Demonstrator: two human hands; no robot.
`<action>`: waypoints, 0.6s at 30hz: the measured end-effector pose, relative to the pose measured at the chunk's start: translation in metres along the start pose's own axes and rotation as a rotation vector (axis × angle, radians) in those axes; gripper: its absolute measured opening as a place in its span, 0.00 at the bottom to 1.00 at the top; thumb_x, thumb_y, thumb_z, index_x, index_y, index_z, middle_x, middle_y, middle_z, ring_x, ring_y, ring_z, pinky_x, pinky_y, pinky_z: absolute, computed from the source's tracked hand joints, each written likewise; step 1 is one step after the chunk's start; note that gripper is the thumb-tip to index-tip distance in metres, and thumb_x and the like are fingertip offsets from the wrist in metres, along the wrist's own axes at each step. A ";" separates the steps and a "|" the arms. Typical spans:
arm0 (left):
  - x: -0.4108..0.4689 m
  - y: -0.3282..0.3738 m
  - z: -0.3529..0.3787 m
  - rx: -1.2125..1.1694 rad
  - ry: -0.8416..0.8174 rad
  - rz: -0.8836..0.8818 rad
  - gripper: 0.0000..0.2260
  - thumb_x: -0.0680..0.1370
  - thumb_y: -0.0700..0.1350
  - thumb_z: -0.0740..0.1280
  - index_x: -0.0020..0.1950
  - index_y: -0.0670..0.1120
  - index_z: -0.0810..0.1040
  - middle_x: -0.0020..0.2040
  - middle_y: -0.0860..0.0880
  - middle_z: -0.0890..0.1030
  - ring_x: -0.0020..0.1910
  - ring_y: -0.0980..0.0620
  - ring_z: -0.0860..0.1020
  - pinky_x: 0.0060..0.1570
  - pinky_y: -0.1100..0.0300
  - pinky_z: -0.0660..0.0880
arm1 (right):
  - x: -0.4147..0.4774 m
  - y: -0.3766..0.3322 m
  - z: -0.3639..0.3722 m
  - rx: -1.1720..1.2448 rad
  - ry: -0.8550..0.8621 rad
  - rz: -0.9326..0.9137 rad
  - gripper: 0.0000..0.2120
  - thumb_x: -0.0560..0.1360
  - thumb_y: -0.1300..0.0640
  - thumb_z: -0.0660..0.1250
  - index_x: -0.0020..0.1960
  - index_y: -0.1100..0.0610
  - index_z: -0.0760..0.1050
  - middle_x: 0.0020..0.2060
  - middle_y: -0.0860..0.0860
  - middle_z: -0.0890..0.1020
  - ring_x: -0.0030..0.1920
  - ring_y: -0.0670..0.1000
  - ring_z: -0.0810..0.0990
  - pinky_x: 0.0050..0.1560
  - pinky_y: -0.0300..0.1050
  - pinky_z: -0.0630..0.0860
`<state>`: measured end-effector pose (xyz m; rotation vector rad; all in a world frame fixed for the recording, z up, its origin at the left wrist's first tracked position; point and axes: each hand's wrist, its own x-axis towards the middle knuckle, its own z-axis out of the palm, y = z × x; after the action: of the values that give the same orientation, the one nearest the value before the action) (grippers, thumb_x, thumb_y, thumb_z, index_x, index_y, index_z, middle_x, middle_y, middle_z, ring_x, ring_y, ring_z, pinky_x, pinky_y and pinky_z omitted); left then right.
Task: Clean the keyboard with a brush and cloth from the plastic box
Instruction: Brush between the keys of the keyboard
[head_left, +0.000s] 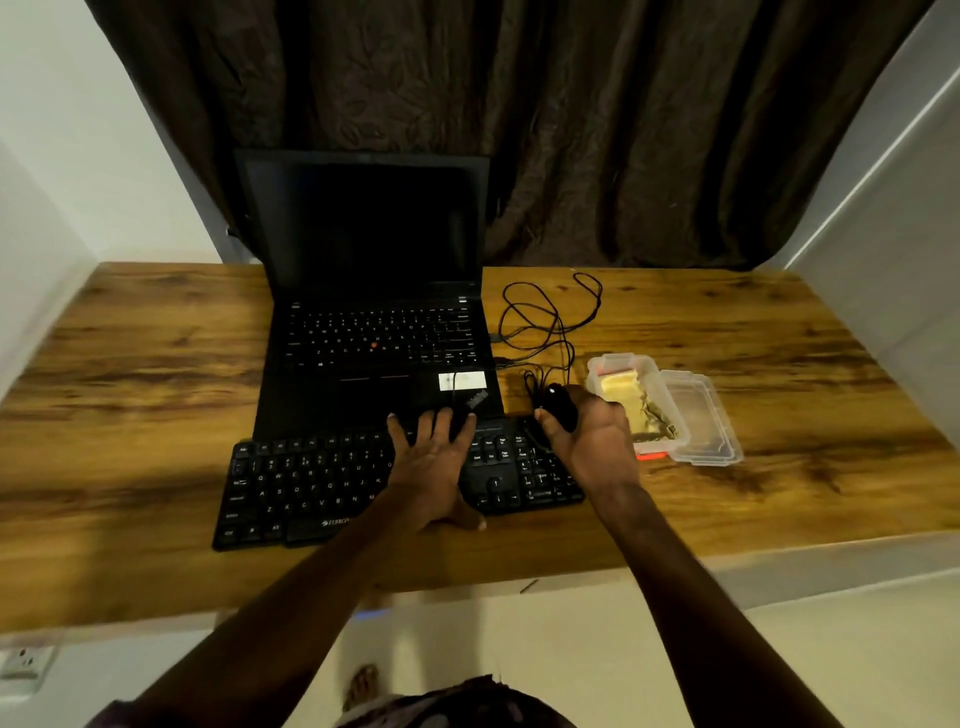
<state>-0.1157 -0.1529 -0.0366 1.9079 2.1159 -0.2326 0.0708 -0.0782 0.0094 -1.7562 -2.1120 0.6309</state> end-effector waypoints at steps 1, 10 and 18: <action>0.000 0.001 -0.001 0.015 -0.012 -0.017 0.64 0.58 0.74 0.73 0.81 0.51 0.41 0.79 0.42 0.48 0.78 0.40 0.48 0.69 0.26 0.41 | 0.000 -0.005 0.000 0.045 -0.007 -0.026 0.21 0.77 0.42 0.69 0.64 0.53 0.77 0.55 0.56 0.81 0.57 0.55 0.78 0.56 0.51 0.80; 0.000 0.016 -0.008 0.141 -0.002 -0.061 0.65 0.57 0.74 0.73 0.81 0.45 0.45 0.77 0.42 0.51 0.75 0.38 0.53 0.70 0.28 0.48 | 0.006 0.011 -0.017 0.168 0.022 0.015 0.16 0.76 0.50 0.73 0.61 0.57 0.80 0.49 0.53 0.82 0.50 0.51 0.79 0.50 0.45 0.81; 0.008 0.027 -0.005 0.105 -0.007 0.053 0.64 0.58 0.76 0.71 0.80 0.44 0.44 0.79 0.44 0.50 0.77 0.40 0.51 0.72 0.33 0.48 | 0.002 -0.008 -0.011 0.156 -0.020 -0.026 0.17 0.76 0.48 0.72 0.62 0.54 0.79 0.48 0.50 0.79 0.50 0.47 0.76 0.48 0.41 0.78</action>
<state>-0.0905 -0.1406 -0.0324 2.0157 2.0836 -0.3450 0.0694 -0.0764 0.0226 -1.6426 -2.0351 0.7873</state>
